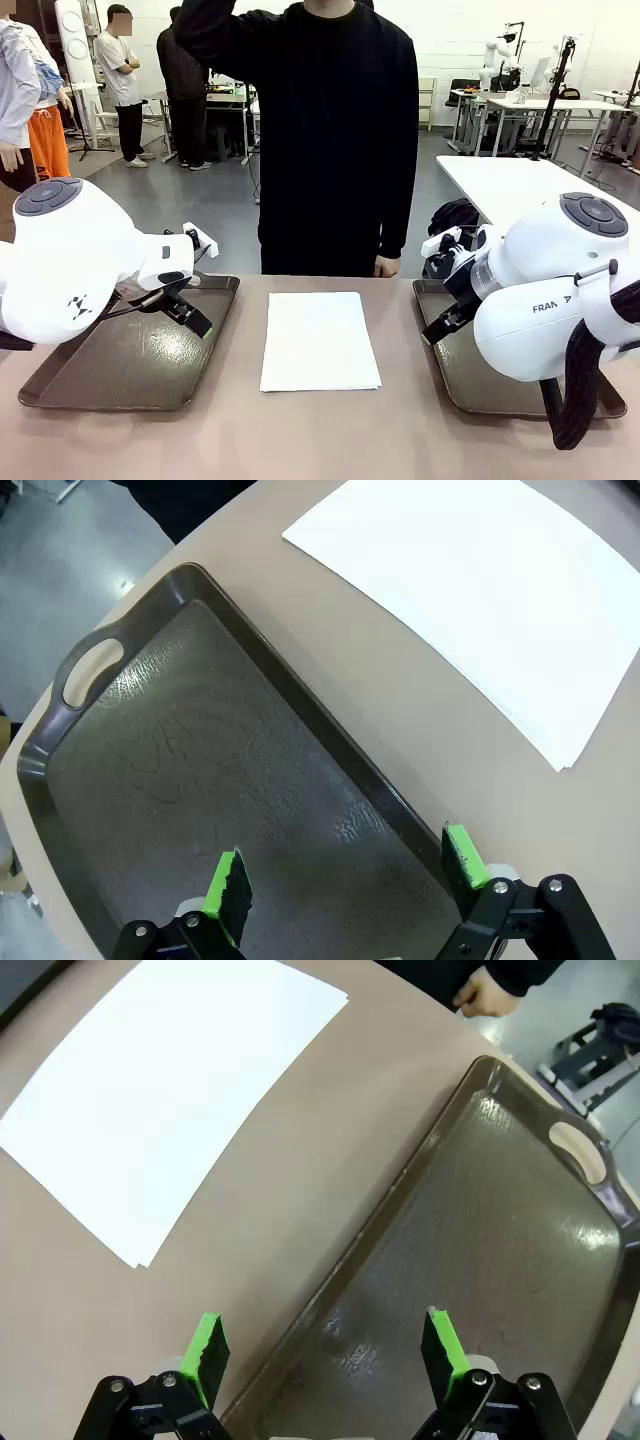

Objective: Sort the A4 documents.
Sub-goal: Receive the A4 Paper.

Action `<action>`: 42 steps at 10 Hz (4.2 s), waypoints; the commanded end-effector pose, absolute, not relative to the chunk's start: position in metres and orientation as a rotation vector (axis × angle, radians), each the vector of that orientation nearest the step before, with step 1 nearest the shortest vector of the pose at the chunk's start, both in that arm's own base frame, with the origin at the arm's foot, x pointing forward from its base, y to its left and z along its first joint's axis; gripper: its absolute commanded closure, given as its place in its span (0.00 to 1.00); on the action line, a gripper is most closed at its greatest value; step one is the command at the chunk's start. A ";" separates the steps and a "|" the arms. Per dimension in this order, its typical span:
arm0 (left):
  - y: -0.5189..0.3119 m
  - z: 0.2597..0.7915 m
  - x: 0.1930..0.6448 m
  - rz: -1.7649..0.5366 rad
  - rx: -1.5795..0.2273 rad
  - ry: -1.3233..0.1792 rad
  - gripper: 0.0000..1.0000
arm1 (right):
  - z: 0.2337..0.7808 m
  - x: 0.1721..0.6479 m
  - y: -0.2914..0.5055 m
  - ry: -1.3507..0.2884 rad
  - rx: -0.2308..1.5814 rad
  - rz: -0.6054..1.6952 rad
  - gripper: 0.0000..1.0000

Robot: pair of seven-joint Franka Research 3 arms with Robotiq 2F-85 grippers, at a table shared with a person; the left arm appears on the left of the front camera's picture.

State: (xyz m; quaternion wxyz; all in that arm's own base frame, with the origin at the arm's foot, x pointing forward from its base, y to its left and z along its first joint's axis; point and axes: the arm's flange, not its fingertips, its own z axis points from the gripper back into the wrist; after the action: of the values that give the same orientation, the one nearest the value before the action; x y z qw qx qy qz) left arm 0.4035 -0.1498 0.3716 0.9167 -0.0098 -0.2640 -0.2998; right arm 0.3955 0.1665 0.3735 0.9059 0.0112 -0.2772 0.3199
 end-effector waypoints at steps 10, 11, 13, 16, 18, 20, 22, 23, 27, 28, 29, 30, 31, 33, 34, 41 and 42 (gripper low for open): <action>-0.150 0.372 0.404 -0.617 -0.020 -0.543 0.00 | 0.373 0.396 0.167 -0.572 0.023 0.661 0.00; -0.150 0.372 0.404 -0.617 -0.020 -0.543 0.00 | 0.373 0.396 0.167 -0.572 0.023 0.661 0.00; -0.150 0.372 0.404 -0.617 -0.020 -0.543 0.00 | 0.373 0.396 0.167 -0.572 0.023 0.661 0.00; -0.150 0.372 0.403 -0.617 -0.020 -0.543 0.00 | 0.373 0.396 0.167 -0.572 0.023 0.661 0.00; -0.127 0.398 0.388 -0.686 -0.055 -0.635 0.00 | 0.400 0.392 0.132 -0.591 0.126 0.647 0.00; -0.096 0.427 0.370 -0.735 -0.239 -0.647 0.00 | 0.422 0.373 0.097 -0.638 0.223 0.704 0.00; -0.065 0.444 0.366 -0.704 -0.303 -0.611 0.00 | 0.446 0.355 0.061 -0.682 0.335 0.780 0.00; -0.050 0.458 0.359 -0.697 -0.312 -0.613 0.00 | 0.458 0.346 0.041 -0.723 0.350 0.766 0.00; -0.001 0.494 0.337 -0.717 -0.362 -0.637 0.00 | 0.490 0.323 -0.017 -0.750 0.434 0.640 0.00; 0.015 0.501 0.327 -0.797 -0.430 -0.677 0.00 | 0.491 0.322 -0.025 -0.752 0.460 0.624 0.00; 0.026 0.506 0.323 -0.767 -0.427 -0.723 0.00 | 0.490 0.323 -0.027 -0.744 0.462 0.608 0.00; 0.031 0.506 0.321 -0.752 -0.436 -0.737 0.00 | 0.489 0.324 -0.027 -0.747 0.465 0.603 0.00; 0.032 0.503 0.320 -0.748 -0.441 -0.725 0.00 | 0.488 0.325 -0.027 -0.746 0.467 0.600 0.00; 0.034 0.502 0.321 -0.747 -0.468 -0.714 0.00 | 0.489 0.326 -0.028 -0.754 0.479 0.596 0.00; 0.036 0.501 0.321 -0.751 -0.464 -0.714 0.00 | 0.489 0.326 -0.027 -0.753 0.474 0.594 0.00; 0.037 0.510 0.335 -0.730 -0.444 -0.682 0.00 | 0.511 0.344 -0.031 -0.736 0.468 0.585 0.00; 0.037 0.510 0.335 -0.730 -0.444 -0.682 0.00 | 0.511 0.344 -0.031 -0.736 0.468 0.585 0.00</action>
State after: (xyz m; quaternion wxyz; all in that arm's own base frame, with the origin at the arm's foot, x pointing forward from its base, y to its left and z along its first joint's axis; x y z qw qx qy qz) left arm 0.3350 0.0354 0.5085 0.8569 -0.2170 -0.3204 -0.3407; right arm 0.3434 -0.0317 0.5116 0.8672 0.2176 -0.3513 0.2779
